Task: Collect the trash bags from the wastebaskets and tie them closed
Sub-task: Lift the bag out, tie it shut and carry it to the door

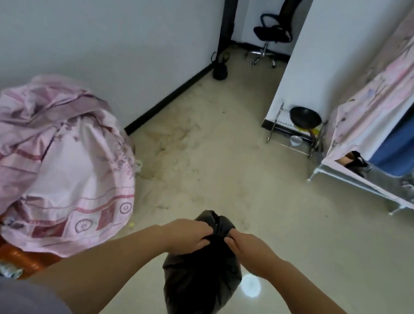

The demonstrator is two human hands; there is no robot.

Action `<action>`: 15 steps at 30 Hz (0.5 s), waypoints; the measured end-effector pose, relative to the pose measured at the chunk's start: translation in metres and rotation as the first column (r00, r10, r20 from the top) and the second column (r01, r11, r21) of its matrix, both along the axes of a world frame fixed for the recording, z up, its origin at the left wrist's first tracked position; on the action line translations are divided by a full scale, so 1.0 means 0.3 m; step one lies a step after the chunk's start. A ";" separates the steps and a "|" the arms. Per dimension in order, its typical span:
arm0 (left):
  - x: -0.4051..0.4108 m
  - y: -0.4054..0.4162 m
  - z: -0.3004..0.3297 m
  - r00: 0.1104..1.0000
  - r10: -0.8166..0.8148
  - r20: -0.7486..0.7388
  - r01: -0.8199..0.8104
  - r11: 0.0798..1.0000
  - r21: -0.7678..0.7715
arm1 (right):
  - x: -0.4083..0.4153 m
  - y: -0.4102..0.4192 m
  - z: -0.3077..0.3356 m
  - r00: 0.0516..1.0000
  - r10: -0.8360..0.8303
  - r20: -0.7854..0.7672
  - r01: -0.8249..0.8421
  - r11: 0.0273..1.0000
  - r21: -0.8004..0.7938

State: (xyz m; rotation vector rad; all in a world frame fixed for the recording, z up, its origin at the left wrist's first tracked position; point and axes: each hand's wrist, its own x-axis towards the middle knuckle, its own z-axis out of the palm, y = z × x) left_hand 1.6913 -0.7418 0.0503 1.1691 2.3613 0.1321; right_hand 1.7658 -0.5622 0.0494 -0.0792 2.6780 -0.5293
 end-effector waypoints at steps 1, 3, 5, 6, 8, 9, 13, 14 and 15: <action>-0.093 0.014 0.013 1.000 -0.004 -0.015 0.004 1.000 -0.001 | -0.090 0.015 0.010 1.000 -0.007 -0.009 0.006 1.000 -0.009; -0.277 0.046 0.032 0.999 -0.011 -0.033 0.011 1.000 0.001 | -0.272 0.044 0.028 1.000 -0.014 -0.025 0.013 0.999 -0.038; -0.455 0.086 0.037 0.999 -0.020 -0.050 0.020 1.000 0.003 | -0.444 0.086 0.037 0.999 -0.002 -0.034 0.001 0.999 -0.033; -0.543 0.109 0.035 0.998 -0.024 -0.055 0.024 1.000 -0.001 | -0.530 0.109 0.037 0.999 0.011 -0.039 -0.012 1.000 -0.029; -0.720 0.161 0.028 0.998 -0.033 -0.062 0.032 0.999 -0.014 | -0.704 0.161 0.037 0.998 0.044 -0.040 -0.045 0.999 -0.012; -0.809 0.192 0.025 0.997 -0.028 -0.066 0.027 1.000 -0.016 | -0.794 0.192 0.037 0.997 0.058 -0.045 -0.058 0.998 0.004; -1.176 0.343 0.019 0.997 0.012 -0.070 -0.011 1.000 0.013 | -1.167 0.336 0.048 0.992 0.104 -0.070 -0.102 0.994 0.024; -1.261 0.384 0.017 0.998 0.026 -0.063 -0.025 1.000 0.018 | -1.256 0.378 0.049 0.991 0.114 -0.066 -0.112 0.993 0.031; -1.347 0.423 0.015 0.998 0.041 -0.045 -0.040 0.999 0.020 | -1.344 0.422 0.051 0.991 0.116 -0.060 -0.115 0.993 0.030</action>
